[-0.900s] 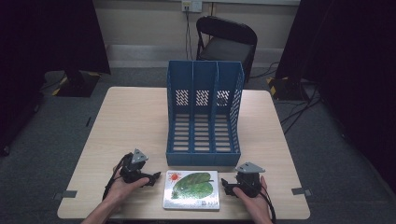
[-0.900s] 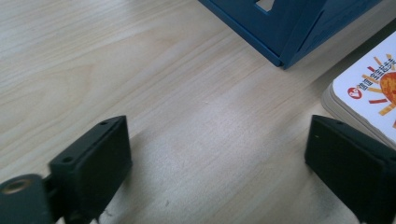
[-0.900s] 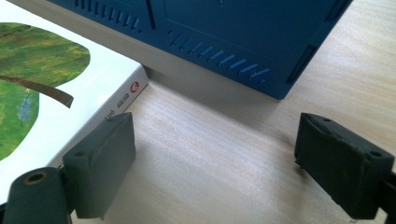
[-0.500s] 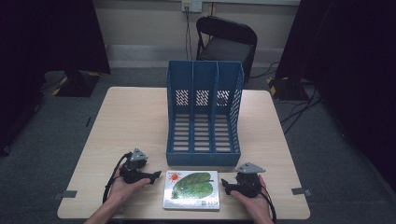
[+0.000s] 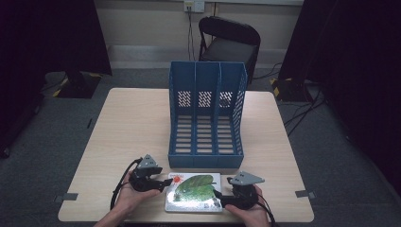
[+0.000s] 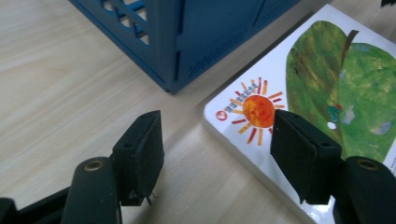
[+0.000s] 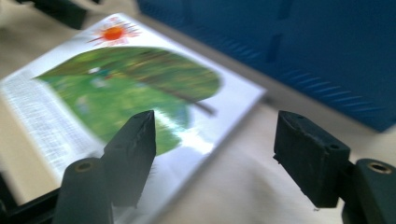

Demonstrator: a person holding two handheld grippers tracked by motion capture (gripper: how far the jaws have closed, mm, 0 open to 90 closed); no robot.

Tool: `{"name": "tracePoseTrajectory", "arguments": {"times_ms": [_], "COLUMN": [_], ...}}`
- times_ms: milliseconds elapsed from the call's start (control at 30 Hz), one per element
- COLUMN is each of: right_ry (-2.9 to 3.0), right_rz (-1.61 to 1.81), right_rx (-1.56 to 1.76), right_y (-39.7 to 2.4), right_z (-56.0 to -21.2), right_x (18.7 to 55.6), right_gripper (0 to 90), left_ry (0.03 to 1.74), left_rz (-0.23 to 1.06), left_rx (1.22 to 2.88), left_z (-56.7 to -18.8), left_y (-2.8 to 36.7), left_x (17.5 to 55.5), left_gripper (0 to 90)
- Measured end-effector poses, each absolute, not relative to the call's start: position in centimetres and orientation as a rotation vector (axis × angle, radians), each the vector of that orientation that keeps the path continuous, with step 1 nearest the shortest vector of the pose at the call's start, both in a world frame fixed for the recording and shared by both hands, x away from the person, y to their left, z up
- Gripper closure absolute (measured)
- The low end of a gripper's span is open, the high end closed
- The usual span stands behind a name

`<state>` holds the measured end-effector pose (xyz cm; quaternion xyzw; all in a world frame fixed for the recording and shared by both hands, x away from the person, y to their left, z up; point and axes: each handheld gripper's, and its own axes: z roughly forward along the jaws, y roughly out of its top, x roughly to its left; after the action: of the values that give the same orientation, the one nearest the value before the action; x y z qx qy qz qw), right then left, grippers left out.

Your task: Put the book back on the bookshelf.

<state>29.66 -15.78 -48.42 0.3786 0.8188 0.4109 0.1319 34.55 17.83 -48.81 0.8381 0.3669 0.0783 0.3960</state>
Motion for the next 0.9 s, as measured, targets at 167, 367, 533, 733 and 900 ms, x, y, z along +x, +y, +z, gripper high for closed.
{"name": "tracePoseTrajectory", "arguments": {"times_ms": [167, 367, 533, 733, 900], "right_ry": [2.448, 2.457, 2.490, 2.497, 2.504], "right_rz": [1.212, 1.222, 1.213, 1.199, 1.192], "right_rx": [1.132, 1.146, 1.166, 1.170, 1.159], "right_y": [-14.7, -14.6, -14.5, -14.4, -14.2], "right_z": [-49.7, -49.9, -49.9, -49.9, -49.9], "right_x": [29.6, 29.7, 29.6, 29.6, 29.4], "right_gripper": [26.4, 22.3, 17.0, 16.3, 13.5], "left_ry": [0.918, 0.938, 0.932, 0.937, 0.944], "left_rz": [0.124, 0.083, 0.080, 0.089, 0.072], "left_rx": [2.141, 2.131, 2.128, 2.117, 2.092], "left_z": [-49.3, -49.3, -49.4, -49.5, -49.6], "left_y": [17.1, 16.7, 16.7, 16.4, 16.2], "left_x": [34.6, 34.8, 34.9, 35.1, 34.9], "left_gripper": [37.6, 43.0, 42.9, 41.4, 32.1]}}
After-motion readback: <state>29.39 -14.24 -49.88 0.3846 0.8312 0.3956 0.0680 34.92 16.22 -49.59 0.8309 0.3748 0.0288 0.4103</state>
